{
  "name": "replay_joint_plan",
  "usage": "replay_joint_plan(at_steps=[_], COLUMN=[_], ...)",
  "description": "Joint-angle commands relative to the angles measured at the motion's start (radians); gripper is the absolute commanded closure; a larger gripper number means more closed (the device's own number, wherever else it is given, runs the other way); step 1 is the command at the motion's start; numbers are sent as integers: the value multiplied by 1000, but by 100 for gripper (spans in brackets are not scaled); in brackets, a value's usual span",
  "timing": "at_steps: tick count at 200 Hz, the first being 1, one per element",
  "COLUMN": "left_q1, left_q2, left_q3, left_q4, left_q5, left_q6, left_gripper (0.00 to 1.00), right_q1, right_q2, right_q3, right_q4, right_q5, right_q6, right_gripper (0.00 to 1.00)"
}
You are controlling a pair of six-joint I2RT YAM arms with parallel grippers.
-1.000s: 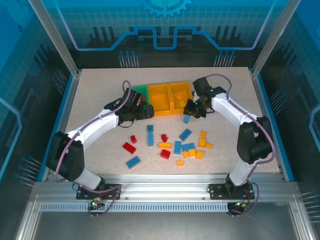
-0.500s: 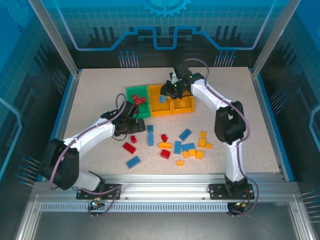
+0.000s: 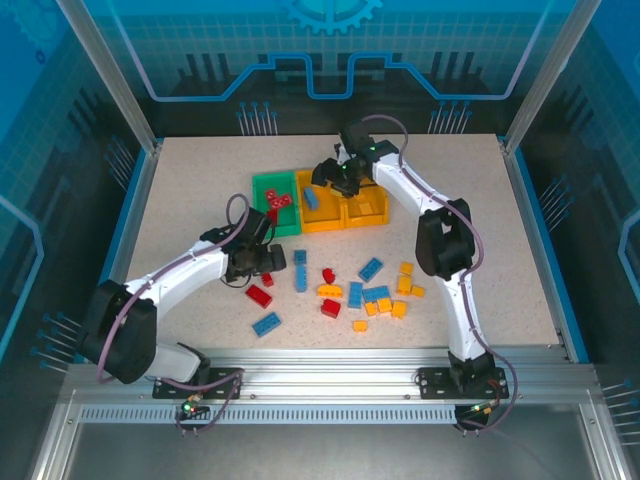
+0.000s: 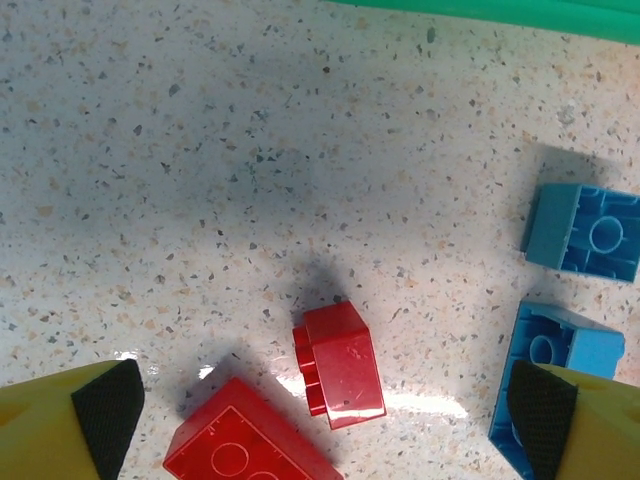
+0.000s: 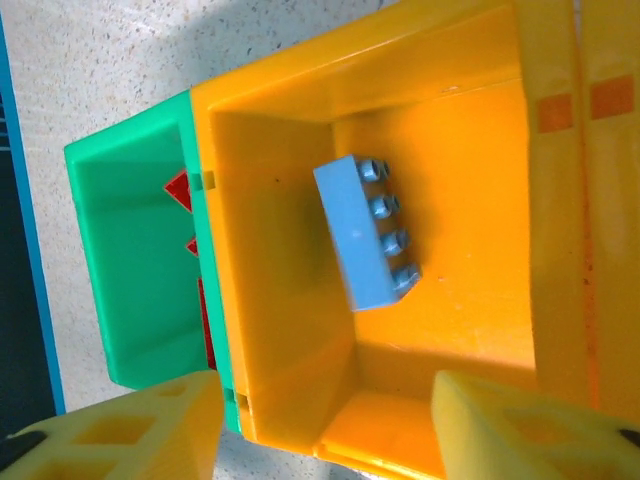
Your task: Sort the legos into containers by color
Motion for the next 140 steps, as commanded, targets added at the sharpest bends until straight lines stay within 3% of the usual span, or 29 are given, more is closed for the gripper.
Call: replay_joint_plan(at_steps=[1, 33, 83, 103, 140], left_q1=[14, 13, 14, 12, 13], left_q2=[35, 114, 215, 248, 282], left_q3=[-2, 47, 94, 107, 115], left_q4=[0, -13, -19, -21, -18], left_q5=[53, 80, 103, 118, 148], left_q6=[-32, -19, -17, -14, -23], left_gripper=[9, 19, 39, 50, 61], right_q1=[35, 35, -7, -42, -153], right_q2=[-55, -174, -428, -527, -693], right_q3=[12, -78, -363, -493, -706], right_q4=[-41, -46, -33, -37, -40], right_q5=[-5, 60, 203, 244, 267], right_q6=[-19, -44, -126, -148, -152], right_gripper=[35, 27, 19, 18, 17])
